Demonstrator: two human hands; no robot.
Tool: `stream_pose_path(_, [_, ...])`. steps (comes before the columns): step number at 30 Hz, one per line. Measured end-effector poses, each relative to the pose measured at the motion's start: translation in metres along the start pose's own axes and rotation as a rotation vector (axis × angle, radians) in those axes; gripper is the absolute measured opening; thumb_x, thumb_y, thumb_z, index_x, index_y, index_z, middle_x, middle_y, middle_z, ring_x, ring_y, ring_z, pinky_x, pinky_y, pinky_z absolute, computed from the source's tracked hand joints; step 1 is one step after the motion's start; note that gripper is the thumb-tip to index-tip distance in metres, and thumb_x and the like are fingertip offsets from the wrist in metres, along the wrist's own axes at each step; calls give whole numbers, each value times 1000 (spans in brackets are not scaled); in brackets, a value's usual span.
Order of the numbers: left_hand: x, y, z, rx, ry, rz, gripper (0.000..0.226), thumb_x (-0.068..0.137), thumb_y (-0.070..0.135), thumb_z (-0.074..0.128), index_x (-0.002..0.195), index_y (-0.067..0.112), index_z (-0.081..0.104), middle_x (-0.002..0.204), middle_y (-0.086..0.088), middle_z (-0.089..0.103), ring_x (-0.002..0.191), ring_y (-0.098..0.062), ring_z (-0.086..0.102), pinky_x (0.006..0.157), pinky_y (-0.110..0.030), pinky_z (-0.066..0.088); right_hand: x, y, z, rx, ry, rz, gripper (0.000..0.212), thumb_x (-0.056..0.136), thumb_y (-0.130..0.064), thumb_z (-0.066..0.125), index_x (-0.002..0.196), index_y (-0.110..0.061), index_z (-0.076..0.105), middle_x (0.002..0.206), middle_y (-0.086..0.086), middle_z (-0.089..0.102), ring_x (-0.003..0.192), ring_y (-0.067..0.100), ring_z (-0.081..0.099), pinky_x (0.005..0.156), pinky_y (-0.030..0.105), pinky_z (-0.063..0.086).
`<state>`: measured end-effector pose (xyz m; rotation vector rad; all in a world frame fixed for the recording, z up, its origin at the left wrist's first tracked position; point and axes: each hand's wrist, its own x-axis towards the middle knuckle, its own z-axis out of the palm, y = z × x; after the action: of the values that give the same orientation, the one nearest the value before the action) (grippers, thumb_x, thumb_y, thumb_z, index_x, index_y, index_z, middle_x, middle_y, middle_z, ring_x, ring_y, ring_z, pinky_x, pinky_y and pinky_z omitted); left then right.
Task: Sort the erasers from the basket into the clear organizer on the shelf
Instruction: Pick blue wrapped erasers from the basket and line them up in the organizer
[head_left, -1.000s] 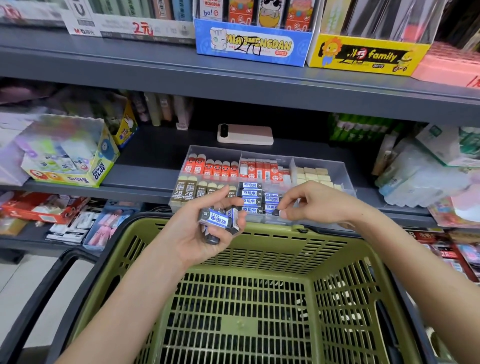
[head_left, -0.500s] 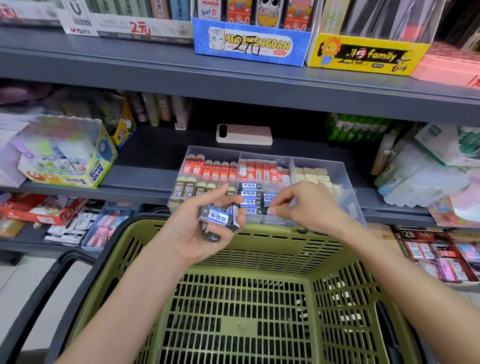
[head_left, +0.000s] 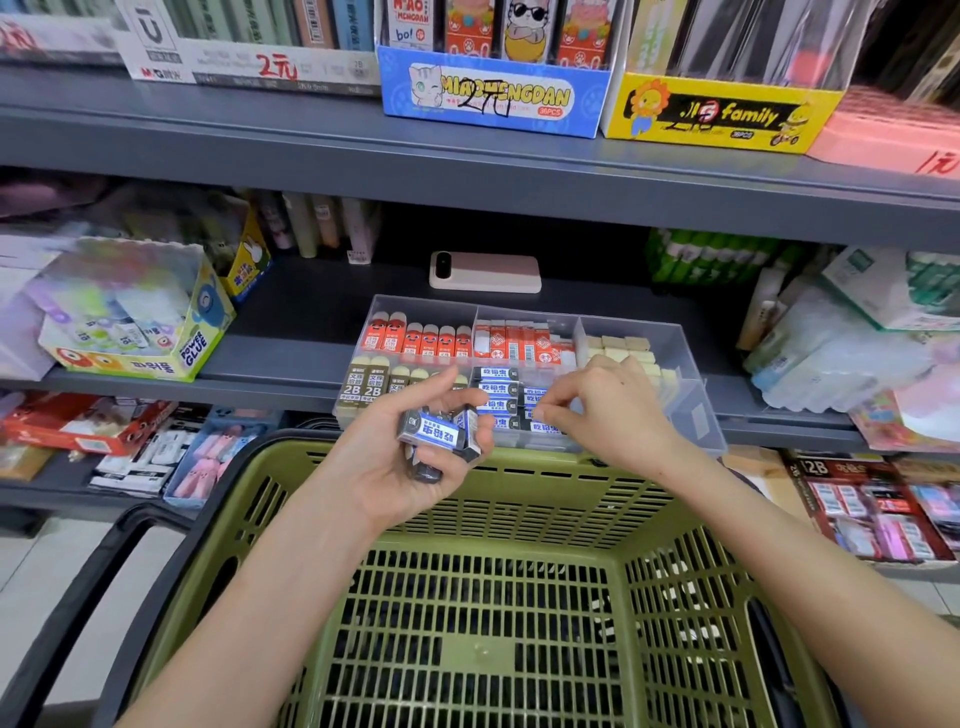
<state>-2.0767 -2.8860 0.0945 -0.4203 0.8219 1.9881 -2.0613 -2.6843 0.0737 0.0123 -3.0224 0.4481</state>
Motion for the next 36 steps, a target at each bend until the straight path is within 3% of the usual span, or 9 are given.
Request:
stream_pose_path(7, [3, -3, 4, -21, 5, 16, 30, 64, 25, 74, 77, -1, 70, 75, -15, 59, 60, -19, 59, 32, -12, 35, -10, -3, -10, 100, 111, 39, 21, 95, -29, 51, 87, -27, 70, 79, -7, 70, 85, 16, 57, 88, 30, 26])
stream_pose_path(11, [5, -7, 8, -15, 41, 63, 30, 70, 29, 72, 76, -1, 72, 74, -15, 61, 54, -17, 58, 31, -14, 36, -30, -36, -25, 386, 295, -150, 18, 83, -47, 58, 86, -34, 71, 85, -20, 64, 91, 9, 52, 87, 35, 34])
stream_pose_path(14, [6, -12, 12, 21, 67, 96, 31, 79, 32, 68, 86, 2, 68, 71, -15, 61, 44, -13, 54, 31, -13, 37, -39, -58, -25, 292, 234, -247, 26, 78, -52, 62, 95, -34, 72, 89, -17, 61, 90, 10, 47, 83, 33, 30])
stream_pose_path(17, [5, -14, 14, 81, 77, 123, 31, 86, 33, 63, 97, 4, 64, 71, -13, 65, 51, -17, 61, 35, -14, 38, -38, -62, -25, 253, 166, -253, 23, 81, -43, 66, 98, -29, 71, 92, -13, 62, 90, 10, 44, 84, 33, 30])
stream_pose_path(24, [8, -17, 20, 207, 140, 154, 35, 83, 39, 65, 96, 6, 66, 68, -6, 68, 57, -16, 63, 47, -21, 48, -39, -62, -27, 370, 78, -305, 22, 80, -32, 71, 100, -24, 67, 86, -9, 59, 85, 8, 45, 82, 21, 36])
stream_pose_path(27, [6, -13, 21, 157, 135, 161, 31, 82, 32, 65, 94, 4, 64, 67, -10, 65, 51, -15, 58, 38, -17, 39, -35, -52, -33, 653, 84, -188, 17, 78, -20, 69, 89, -28, 59, 77, -10, 56, 69, 7, 51, 64, 23, 47])
stream_pose_path(30, [2, -5, 16, 112, 151, 174, 28, 80, 8, 59, 104, -6, 62, 80, -21, 64, 58, -24, 64, 37, -18, 42, -22, -26, -39, 915, 137, 14, 31, 78, -1, 65, 92, -28, 57, 80, 7, 61, 65, 13, 55, 65, 27, 50])
stream_pose_path(33, [-3, 1, 8, 103, 171, 203, 24, 86, -2, 48, 105, -7, 62, 88, -27, 67, 66, -31, 70, 40, -20, 48, -12, -2, -32, 833, 73, 126, 24, 78, 0, 68, 89, -21, 64, 83, 16, 66, 63, 10, 56, 65, 21, 48])
stream_pose_path(36, [-10, 5, 5, 84, 174, 189, 28, 81, 0, 56, 106, -8, 62, 83, -25, 70, 66, -32, 70, 36, -17, 44, -8, 11, -18, 660, 78, 147, 22, 74, -11, 74, 78, -28, 62, 79, -10, 66, 64, -7, 56, 63, 7, 40])
